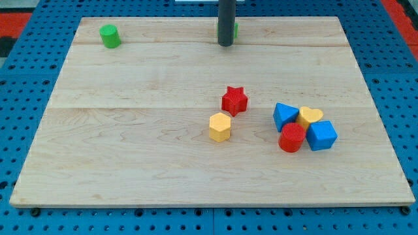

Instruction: Place your hand at the left side of the yellow hexagon

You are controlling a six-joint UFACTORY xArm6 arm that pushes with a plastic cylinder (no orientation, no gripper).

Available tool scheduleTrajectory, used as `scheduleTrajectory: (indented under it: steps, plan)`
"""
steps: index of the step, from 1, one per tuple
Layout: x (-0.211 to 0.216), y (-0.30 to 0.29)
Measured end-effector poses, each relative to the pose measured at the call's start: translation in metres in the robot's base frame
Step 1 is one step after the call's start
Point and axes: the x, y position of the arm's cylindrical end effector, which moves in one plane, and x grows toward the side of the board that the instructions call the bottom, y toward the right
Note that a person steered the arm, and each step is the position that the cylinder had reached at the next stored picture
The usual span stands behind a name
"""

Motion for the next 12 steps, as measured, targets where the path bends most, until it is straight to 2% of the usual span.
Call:
scheduleTrajectory:
  steps: [2,4,5,7,9,10,11,12]
  plan:
    - [0.005,0.0]
    - [0.007,0.08]
    - [0.007,0.081]
    - [0.059,0.005]
    - [0.134,-0.136]
    - [0.159,-0.154]
    - [0.202,-0.192]
    - [0.233,-0.191]
